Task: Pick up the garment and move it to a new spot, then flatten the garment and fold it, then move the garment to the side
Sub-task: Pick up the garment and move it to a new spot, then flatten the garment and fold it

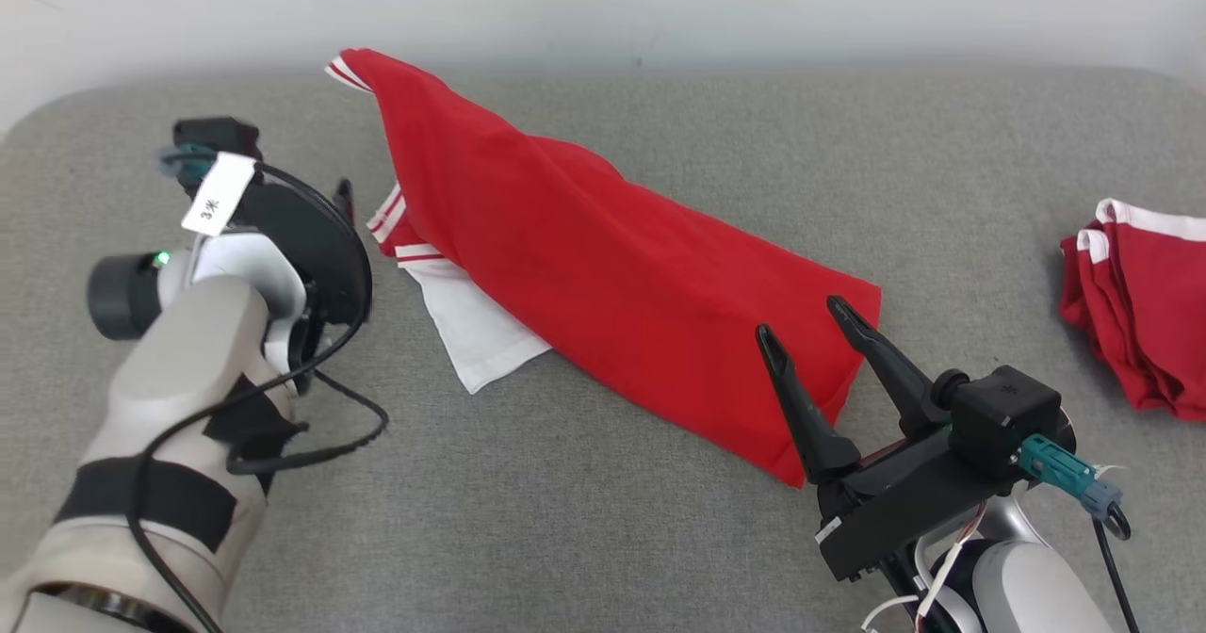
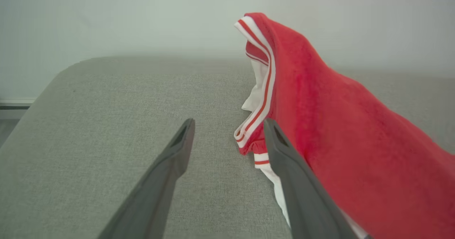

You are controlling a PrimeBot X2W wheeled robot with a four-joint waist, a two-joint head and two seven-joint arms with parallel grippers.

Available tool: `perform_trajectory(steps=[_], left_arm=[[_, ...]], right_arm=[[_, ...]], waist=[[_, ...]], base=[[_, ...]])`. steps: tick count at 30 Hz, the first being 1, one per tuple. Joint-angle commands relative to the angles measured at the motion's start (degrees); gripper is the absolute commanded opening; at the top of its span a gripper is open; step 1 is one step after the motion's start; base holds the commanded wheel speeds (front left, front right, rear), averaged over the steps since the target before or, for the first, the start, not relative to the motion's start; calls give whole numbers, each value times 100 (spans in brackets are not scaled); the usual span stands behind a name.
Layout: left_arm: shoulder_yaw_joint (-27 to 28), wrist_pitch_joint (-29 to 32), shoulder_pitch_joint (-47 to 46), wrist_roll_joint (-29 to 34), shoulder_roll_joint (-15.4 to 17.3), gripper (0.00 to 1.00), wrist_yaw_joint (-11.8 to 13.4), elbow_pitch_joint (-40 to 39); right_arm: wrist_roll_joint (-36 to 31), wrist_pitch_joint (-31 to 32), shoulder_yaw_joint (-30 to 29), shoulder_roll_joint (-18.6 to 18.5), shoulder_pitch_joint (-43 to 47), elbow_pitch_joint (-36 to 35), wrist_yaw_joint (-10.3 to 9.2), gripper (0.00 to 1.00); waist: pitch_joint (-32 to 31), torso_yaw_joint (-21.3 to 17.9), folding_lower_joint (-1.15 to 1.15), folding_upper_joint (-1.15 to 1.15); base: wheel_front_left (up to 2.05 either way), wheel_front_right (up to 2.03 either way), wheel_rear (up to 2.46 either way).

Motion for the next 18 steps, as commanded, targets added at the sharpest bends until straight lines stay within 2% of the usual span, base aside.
perform_trajectory(steps=[1, 11, 14, 18], left_arm=[[-17, 63, 130, -27, -19, 100, -29, 31], [-20, 384, 913, -350, -255, 100, -414, 49], [26, 493, 1128, -536, -307, 100, -599, -43], [55, 533, 1289, -706, -319, 100, -559, -74]], right_arm=[[81, -26, -11, -5, 41, 2, -2, 100], [89, 18, -27, -5, 163, -10, -2, 100], [90, 29, -1, -5, 154, -29, -2, 100], [86, 36, 59, -5, 75, -64, -2, 100]], waist=[[-127, 101, 0, -1], [-315, 161, 0, -1], [-304, 133, 0, -1], [-214, 35, 0, -1]], base=[[0, 0, 0], [0, 0, 0], [0, 0, 0], [0, 0, 0]])
